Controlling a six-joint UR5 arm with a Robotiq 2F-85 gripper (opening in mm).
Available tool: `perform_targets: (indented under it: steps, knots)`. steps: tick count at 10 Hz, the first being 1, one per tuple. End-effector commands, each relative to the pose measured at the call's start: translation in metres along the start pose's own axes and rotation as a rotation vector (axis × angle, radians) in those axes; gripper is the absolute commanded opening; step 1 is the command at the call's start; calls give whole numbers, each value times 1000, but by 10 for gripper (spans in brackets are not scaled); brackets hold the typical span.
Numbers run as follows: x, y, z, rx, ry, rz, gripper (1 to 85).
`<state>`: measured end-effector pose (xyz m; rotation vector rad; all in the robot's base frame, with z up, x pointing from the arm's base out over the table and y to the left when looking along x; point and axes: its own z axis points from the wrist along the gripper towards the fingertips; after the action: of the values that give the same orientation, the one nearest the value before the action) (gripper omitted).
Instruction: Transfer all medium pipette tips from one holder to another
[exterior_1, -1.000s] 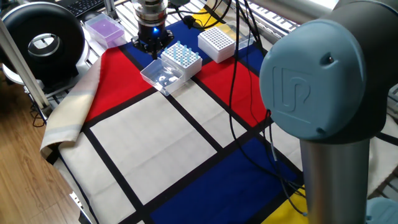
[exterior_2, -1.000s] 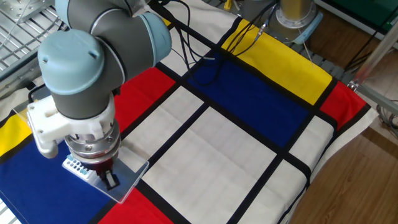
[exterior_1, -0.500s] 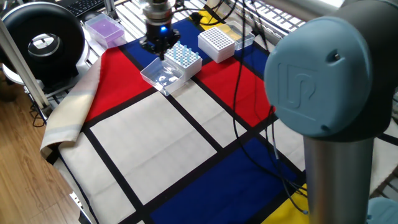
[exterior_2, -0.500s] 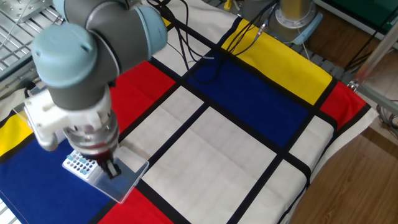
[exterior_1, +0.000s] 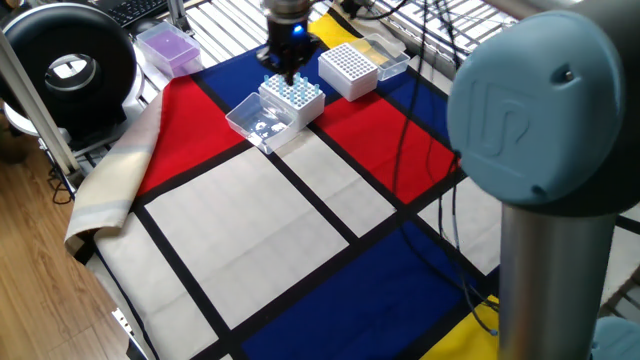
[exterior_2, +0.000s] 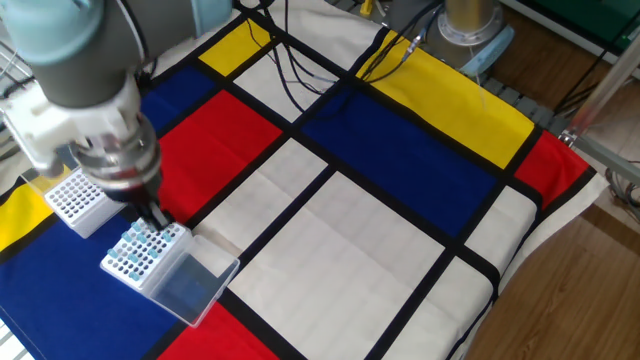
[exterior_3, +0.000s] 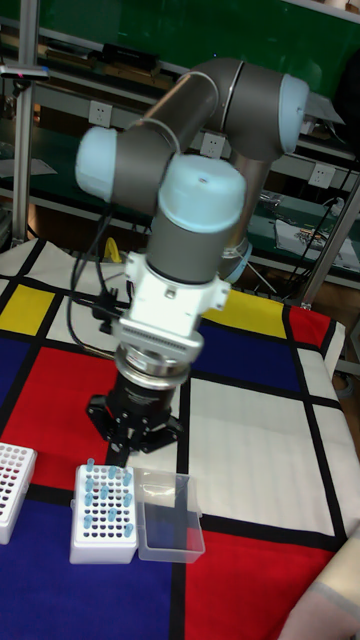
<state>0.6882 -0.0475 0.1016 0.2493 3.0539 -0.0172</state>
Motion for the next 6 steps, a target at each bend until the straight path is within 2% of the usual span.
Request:
perform_targets:
  steps: [1,3,6]
  knots:
    - [11,-26,0,-19,-1,-38,17]
    - [15,-36,8,-23,-13,-65,17]
    - [21,-50,16,-10,-9,-108,17]
